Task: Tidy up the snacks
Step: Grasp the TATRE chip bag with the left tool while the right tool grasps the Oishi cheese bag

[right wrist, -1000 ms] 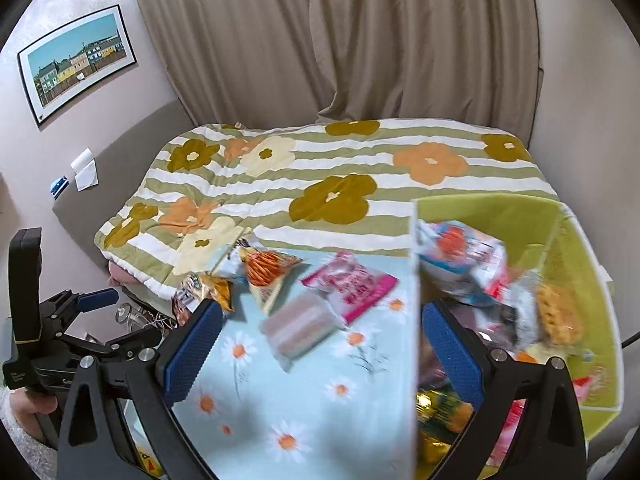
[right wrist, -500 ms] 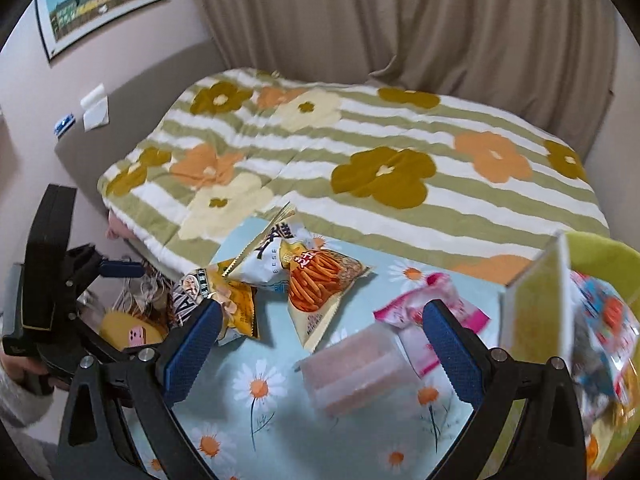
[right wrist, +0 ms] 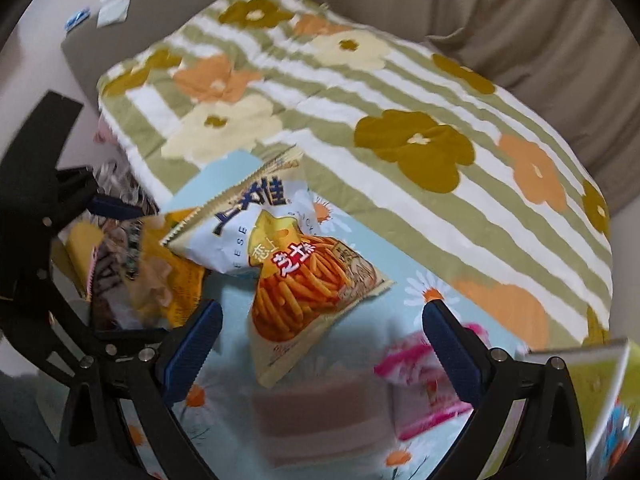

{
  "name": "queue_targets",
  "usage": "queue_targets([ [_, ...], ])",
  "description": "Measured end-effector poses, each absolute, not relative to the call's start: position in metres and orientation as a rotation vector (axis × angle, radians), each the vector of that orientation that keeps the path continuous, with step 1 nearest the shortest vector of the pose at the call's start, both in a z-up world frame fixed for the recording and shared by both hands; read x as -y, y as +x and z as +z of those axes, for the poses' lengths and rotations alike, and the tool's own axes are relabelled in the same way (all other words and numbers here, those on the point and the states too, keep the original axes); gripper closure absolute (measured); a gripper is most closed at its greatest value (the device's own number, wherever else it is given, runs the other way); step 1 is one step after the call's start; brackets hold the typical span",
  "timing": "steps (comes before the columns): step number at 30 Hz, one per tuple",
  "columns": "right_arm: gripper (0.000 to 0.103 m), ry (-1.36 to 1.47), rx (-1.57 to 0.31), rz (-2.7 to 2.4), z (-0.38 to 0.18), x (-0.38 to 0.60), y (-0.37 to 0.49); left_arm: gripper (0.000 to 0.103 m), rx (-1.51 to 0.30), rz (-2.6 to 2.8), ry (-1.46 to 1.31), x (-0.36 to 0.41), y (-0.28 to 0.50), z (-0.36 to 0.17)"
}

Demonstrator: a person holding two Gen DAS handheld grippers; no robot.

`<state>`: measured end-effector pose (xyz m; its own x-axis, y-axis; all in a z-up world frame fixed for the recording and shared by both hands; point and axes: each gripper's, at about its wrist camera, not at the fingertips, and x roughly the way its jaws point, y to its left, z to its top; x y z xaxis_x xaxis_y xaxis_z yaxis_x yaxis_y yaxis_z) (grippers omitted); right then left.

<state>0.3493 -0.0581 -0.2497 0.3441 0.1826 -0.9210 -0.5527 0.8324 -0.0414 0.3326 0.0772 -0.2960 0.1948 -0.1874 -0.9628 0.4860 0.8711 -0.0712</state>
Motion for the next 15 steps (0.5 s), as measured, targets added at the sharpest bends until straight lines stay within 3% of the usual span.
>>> queue_targets([
  [4, 0.003, -0.46, -1.14, 0.544, -0.263, 0.045, 0.355, 0.028, -1.305, -0.497, 0.245, -0.079, 0.336, -0.301],
  [15, 0.005, -0.549, -1.156, 0.601, -0.28, 0.022, 0.373, 0.041, -1.295, -0.484, 0.204, -0.086, 0.333, -0.297],
])
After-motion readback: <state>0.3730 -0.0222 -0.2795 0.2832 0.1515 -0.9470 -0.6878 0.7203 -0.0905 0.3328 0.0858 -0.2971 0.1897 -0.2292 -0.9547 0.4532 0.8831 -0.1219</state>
